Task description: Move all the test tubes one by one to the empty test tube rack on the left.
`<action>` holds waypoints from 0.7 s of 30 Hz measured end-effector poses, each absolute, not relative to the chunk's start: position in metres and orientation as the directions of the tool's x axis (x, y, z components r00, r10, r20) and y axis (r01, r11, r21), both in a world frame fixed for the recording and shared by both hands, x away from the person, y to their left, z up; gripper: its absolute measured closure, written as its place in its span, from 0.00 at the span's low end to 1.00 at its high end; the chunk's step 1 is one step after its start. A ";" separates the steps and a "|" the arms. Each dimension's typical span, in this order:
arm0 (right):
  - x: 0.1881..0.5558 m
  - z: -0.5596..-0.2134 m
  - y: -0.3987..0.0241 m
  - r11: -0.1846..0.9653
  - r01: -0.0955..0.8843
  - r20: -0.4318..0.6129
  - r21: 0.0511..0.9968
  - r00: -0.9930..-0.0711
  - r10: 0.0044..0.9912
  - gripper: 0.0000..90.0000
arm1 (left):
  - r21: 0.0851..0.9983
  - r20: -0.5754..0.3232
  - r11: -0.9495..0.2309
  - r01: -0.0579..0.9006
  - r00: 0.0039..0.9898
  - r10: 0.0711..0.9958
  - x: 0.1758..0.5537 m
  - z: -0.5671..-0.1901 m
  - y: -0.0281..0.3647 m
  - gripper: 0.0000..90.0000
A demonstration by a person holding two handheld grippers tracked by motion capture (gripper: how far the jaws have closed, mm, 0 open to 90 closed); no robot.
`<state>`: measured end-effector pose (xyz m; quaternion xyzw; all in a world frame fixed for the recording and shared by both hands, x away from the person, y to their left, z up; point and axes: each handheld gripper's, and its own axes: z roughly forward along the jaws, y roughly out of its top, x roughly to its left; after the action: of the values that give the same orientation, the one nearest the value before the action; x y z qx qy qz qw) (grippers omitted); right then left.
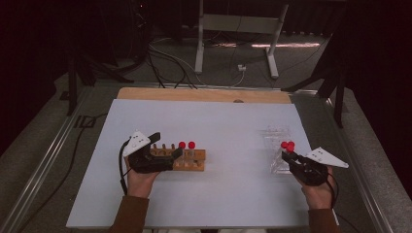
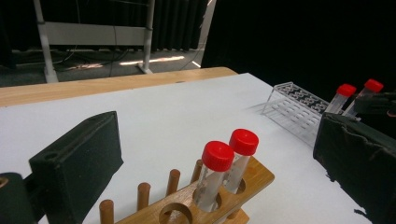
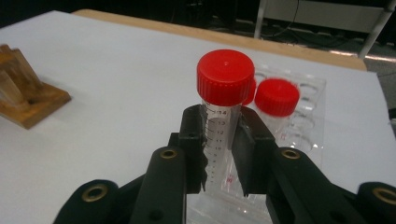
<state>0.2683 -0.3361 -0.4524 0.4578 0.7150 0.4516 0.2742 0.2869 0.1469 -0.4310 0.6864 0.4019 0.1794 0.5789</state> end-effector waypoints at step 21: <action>0.256 -0.417 -0.324 0.175 0.346 0.023 0.922 -0.499 0.866 0.83 | 0.950 -0.202 -0.009 0.311 0.638 0.743 0.280 -0.417 0.138 0.02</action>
<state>0.2561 -0.3240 -0.4171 0.4223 0.7177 0.4840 0.2689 0.2803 0.1381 -0.4166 0.6864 0.3838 0.1829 0.5900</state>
